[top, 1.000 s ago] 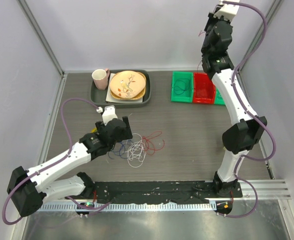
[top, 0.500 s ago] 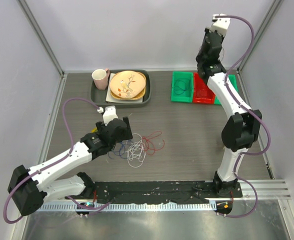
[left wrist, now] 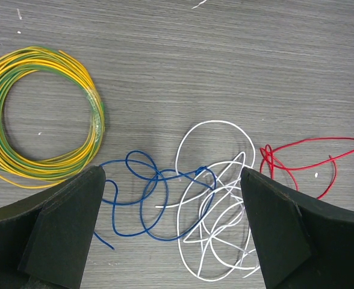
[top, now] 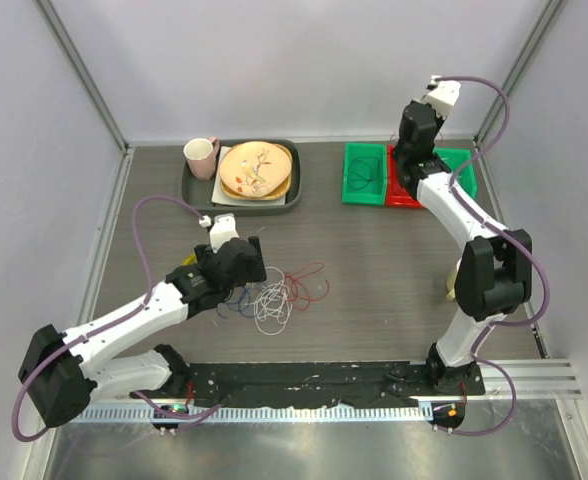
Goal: Untangle the cables
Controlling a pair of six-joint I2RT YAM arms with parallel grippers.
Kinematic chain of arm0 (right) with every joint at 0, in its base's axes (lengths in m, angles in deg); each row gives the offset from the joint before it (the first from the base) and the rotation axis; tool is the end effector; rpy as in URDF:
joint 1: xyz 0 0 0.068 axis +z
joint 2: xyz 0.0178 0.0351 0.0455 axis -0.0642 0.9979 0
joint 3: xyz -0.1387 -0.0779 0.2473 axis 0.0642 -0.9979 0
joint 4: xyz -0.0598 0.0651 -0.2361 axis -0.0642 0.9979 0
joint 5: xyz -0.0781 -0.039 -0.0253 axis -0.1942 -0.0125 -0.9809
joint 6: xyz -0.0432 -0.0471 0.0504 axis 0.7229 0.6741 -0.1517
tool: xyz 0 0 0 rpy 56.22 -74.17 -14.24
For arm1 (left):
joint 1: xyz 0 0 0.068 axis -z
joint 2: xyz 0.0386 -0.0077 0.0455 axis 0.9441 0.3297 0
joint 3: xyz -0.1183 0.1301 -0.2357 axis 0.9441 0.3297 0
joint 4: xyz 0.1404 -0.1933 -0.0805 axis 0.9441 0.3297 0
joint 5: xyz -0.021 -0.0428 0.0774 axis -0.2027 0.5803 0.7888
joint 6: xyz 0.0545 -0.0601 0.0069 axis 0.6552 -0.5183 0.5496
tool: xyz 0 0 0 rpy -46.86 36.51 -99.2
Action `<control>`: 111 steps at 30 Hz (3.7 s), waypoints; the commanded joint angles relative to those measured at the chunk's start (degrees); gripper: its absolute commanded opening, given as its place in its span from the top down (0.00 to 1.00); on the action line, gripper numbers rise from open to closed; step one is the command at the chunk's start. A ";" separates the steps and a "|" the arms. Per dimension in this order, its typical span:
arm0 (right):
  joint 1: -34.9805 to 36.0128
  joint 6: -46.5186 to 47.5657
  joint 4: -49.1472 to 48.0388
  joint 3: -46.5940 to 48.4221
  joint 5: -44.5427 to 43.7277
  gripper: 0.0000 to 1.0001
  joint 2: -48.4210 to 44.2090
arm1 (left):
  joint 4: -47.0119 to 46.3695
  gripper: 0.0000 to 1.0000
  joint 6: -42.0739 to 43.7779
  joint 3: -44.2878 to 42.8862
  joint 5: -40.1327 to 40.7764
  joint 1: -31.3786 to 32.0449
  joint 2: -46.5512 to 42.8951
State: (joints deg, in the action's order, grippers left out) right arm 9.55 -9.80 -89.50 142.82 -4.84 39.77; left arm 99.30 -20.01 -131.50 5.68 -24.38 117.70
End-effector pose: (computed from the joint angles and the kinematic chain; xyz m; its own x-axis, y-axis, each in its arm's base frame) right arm 0.4352 0.0522 0.3975 0.0545 0.0598 -0.9967 0.5032 0.8606 0.0791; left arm 0.1778 -0.1318 0.2440 -0.6164 -0.2253 -0.7545 -0.1072 0.9733 -0.2031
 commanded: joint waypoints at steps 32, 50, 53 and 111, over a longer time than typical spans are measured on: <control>-7.52 -31.10 19.61 2.74 16.63 0.98 17.32 | -4.10 0.00 1.95 0.51 -3.09 -0.31 3.22; -7.26 -25.21 21.81 -2.87 21.29 0.42 -1.20 | -2.96 0.00 0.63 -1.42 -7.13 -0.31 3.83; -7.00 -23.81 21.55 -5.07 24.27 0.15 -5.78 | -1.82 0.00 -0.95 -1.68 -7.40 -0.31 4.01; 24.83 -19.48 13.96 -44.80 -4.62 0.99 -23.96 | 17.25 0.98 -17.30 7.01 3.66 -1.19 -16.72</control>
State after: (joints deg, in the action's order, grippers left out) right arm 36.39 -20.07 -92.01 96.44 9.15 26.50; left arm 107.62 -33.32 -123.09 0.02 -24.81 106.34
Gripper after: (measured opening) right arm 0.043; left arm 0.025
